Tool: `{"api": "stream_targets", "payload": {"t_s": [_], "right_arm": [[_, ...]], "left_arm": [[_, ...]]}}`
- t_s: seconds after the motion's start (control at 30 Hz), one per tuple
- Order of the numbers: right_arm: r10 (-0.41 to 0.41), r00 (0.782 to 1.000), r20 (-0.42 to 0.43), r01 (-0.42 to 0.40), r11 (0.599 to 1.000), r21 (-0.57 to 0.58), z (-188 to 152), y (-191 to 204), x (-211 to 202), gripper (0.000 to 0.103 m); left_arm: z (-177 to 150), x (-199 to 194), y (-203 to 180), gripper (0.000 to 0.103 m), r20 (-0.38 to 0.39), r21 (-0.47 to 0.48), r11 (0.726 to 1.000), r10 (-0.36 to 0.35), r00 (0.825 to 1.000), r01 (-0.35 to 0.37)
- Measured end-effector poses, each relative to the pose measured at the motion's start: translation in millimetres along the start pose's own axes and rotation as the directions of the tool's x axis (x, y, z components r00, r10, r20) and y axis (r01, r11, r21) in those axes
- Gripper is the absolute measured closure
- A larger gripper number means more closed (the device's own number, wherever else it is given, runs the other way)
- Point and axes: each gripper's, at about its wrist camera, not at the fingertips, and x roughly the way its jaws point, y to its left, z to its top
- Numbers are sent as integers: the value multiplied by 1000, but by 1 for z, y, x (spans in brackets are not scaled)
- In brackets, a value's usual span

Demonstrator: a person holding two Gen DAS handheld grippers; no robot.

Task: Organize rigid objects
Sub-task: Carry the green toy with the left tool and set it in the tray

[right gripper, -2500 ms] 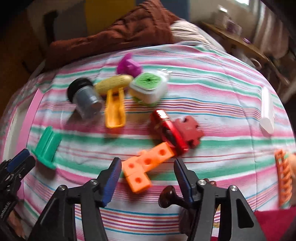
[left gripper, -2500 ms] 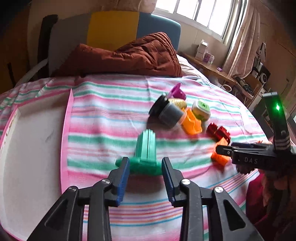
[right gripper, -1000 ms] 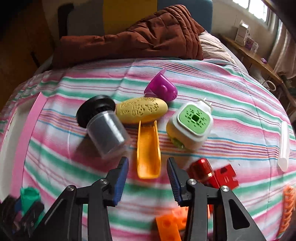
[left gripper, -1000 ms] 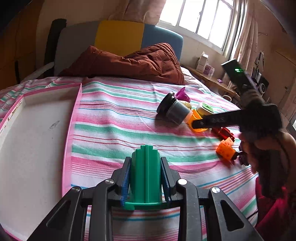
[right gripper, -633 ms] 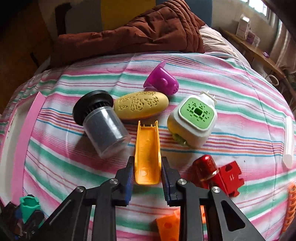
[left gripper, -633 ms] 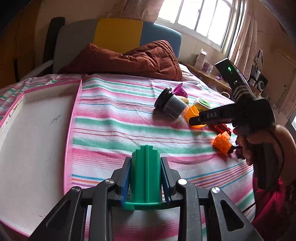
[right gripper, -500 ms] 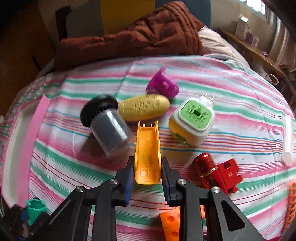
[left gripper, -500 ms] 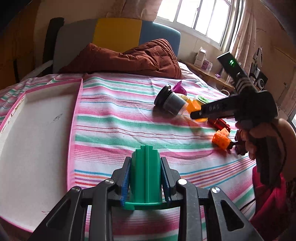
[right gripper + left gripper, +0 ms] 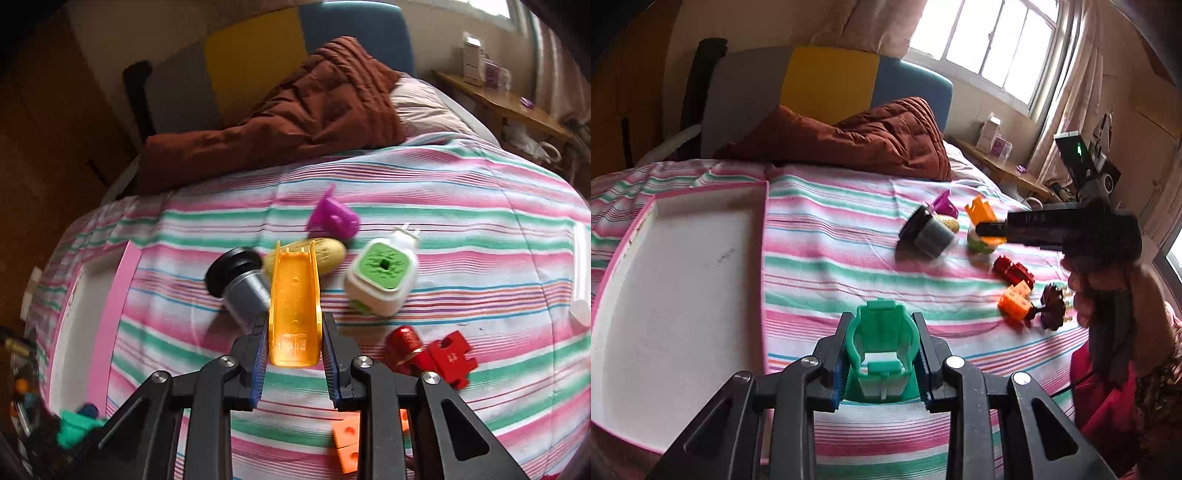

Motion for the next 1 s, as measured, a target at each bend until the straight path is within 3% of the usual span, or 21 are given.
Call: {"api": "stream_targets", "payload": {"t_s": [0.3, 0.5, 0.7, 1.0], "right_arm": [[28, 1000, -5, -28, 998, -56, -7, 14, 2, 76], [33, 999, -1, -33, 997, -68, -7, 17, 4, 76], [35, 999, 4, -35, 995, -97, -8, 25, 5, 76], [55, 998, -8, -56, 989, -139, -14, 39, 11, 76]], "left_arm": [[34, -21, 47, 74, 42, -78, 997, 18, 999, -15], [61, -20, 94, 74, 55, -116, 988, 106, 993, -99], [90, 6, 152, 74, 4, -148, 954, 266, 964, -262], [111, 54, 195, 74, -69, -144, 912, 378, 923, -384]]}}
